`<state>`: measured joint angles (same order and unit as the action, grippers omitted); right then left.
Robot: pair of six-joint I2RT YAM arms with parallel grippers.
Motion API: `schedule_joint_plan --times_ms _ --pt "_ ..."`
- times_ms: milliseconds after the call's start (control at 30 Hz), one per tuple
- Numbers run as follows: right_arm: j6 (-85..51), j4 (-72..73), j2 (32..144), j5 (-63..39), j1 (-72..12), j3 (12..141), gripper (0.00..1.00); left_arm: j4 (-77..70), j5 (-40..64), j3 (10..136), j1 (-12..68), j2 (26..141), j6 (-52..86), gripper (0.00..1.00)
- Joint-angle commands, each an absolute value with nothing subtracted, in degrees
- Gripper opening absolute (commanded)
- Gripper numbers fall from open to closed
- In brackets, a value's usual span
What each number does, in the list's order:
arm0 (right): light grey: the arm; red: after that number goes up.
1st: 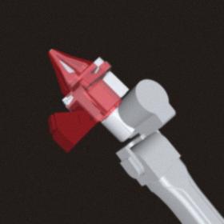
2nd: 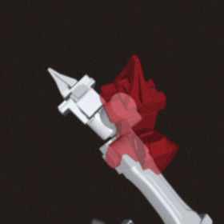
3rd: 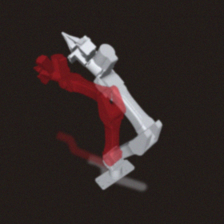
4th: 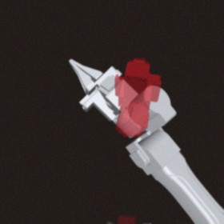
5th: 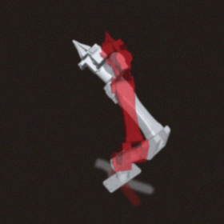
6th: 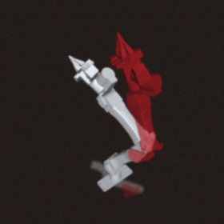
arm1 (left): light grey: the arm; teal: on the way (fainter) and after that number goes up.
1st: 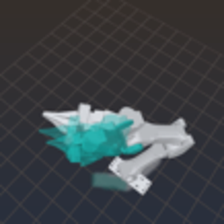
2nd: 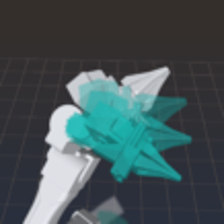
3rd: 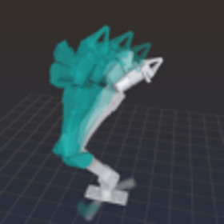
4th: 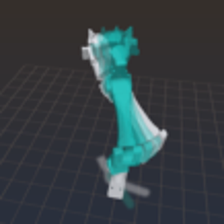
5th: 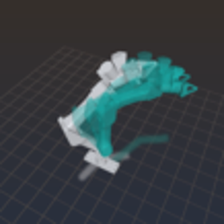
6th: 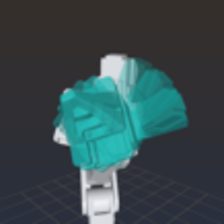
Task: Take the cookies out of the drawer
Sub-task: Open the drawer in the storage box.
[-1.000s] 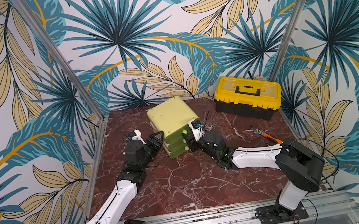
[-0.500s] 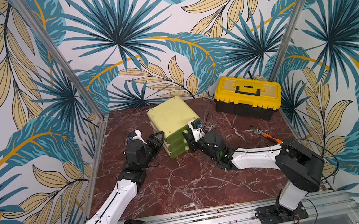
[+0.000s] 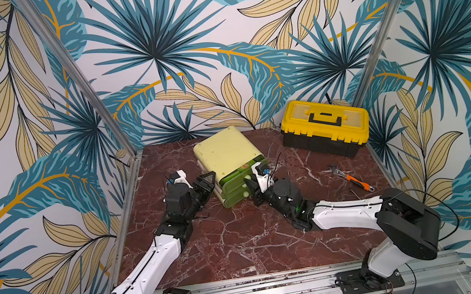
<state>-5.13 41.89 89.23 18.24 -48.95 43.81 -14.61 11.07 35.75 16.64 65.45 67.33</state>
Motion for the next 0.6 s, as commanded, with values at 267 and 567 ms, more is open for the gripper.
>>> schedule_joint_plan --times_ms 267,567 --pt "-5.62 38.79 79.75 20.25 -51.01 37.30 0.27 -17.05 9.98 38.23 17.50 66.90 67.59 0.59" --pt "-6.23 33.83 73.22 21.56 -53.24 33.46 0.27 -17.92 9.93 38.23 17.80 67.58 67.84 0.59"
